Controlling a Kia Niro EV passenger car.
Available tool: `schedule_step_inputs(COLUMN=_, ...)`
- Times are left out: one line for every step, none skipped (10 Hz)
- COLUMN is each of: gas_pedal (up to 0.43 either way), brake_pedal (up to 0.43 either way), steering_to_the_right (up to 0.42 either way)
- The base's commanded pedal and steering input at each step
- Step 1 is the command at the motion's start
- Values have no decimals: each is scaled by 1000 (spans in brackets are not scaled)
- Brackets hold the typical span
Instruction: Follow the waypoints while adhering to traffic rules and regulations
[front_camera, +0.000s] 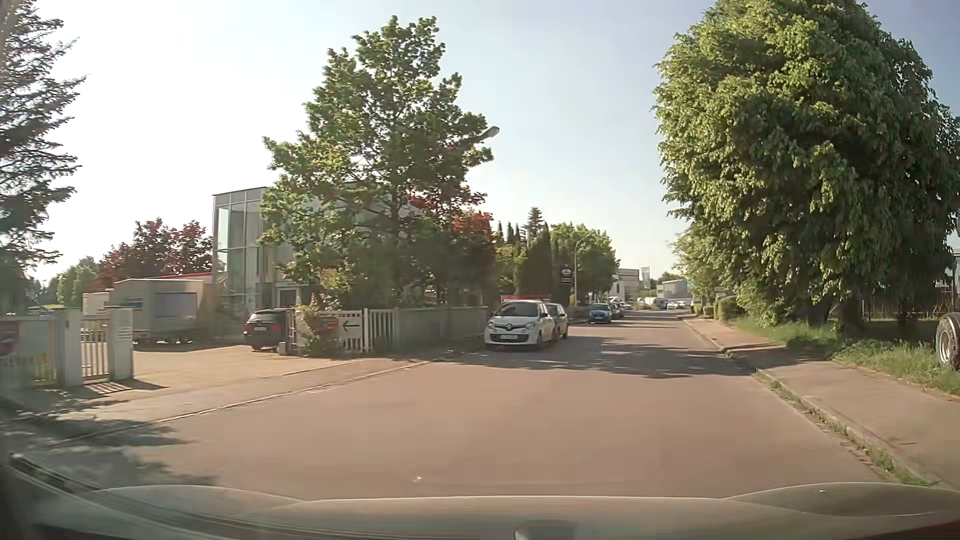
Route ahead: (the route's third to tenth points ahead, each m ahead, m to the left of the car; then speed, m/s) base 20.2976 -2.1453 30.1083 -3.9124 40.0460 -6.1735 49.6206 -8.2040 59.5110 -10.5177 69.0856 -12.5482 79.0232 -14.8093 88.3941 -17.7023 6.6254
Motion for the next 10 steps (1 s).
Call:
schedule_step_inputs(gas_pedal=209, brake_pedal=0, steering_to_the_right=174)
schedule_step_inputs(gas_pedal=220, brake_pedal=0, steering_to_the_right=169)
schedule_step_inputs(gas_pedal=209, brake_pedal=0, steering_to_the_right=160)
schedule_step_inputs(gas_pedal=189, brake_pedal=0, steering_to_the_right=147)
schedule_step_inputs(gas_pedal=189, brake_pedal=0, steering_to_the_right=132)
schedule_step_inputs(gas_pedal=189, brake_pedal=0, steering_to_the_right=105)
schedule_step_inputs(gas_pedal=189, brake_pedal=0, steering_to_the_right=80)
schedule_step_inputs(gas_pedal=189, brake_pedal=0, steering_to_the_right=67)
schedule_step_inputs(gas_pedal=189, brake_pedal=0, steering_to_the_right=52)
schedule_step_inputs(gas_pedal=189, brake_pedal=0, steering_to_the_right=36)
